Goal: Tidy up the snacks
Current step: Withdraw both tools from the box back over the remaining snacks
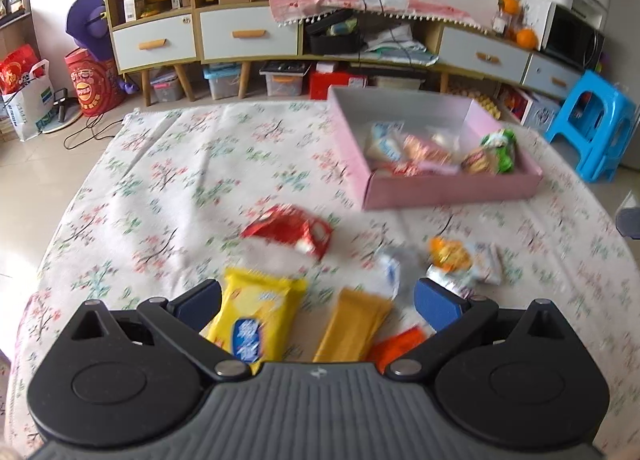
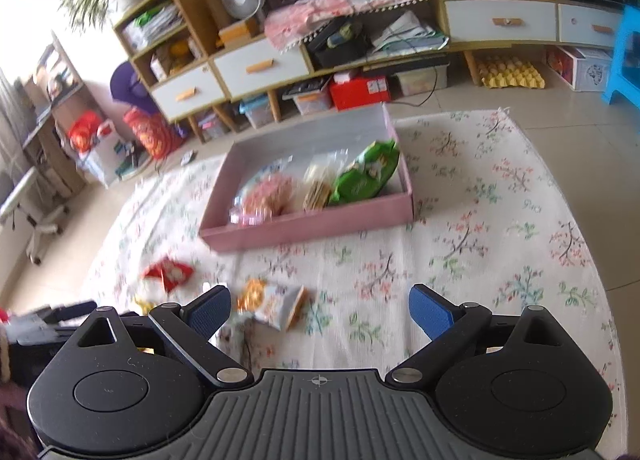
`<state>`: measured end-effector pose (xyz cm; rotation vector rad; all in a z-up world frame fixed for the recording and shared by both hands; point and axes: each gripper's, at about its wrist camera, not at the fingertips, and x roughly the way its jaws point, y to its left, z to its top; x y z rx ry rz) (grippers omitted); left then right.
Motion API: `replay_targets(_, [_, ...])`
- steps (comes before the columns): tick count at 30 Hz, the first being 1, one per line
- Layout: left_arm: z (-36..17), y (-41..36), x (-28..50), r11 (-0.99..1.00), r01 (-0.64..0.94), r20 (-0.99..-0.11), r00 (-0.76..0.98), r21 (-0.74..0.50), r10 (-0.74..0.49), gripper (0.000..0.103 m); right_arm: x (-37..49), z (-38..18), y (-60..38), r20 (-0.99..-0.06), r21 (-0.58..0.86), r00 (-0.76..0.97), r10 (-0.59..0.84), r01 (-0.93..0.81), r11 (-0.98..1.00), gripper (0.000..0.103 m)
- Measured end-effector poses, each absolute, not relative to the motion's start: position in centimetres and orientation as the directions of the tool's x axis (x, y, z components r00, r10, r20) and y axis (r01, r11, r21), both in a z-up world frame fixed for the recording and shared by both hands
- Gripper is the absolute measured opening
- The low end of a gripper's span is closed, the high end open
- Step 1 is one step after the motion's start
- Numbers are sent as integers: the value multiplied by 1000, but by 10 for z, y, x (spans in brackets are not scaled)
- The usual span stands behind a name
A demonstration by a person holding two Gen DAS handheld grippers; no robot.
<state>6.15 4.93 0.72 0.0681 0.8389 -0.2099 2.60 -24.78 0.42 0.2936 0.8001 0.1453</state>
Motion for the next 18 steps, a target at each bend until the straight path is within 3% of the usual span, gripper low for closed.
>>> replay_targets(6, [-7, 65, 52, 981, 192, -772, 623, -4, -125, 103, 12, -24, -220, -749, 211, 622, 229, -104, 972, 97])
replay_targets(12, [-25, 73, 41, 976, 215, -801, 590, 36, -100, 103, -6, -61, -210, -819, 212, 518, 245, -123, 970, 97])
replay_targets(18, [-43, 77, 27, 963, 258, -827, 556, 77, -83, 103, -19, -81, -211, -845, 94, 513, 150, -134, 987, 97])
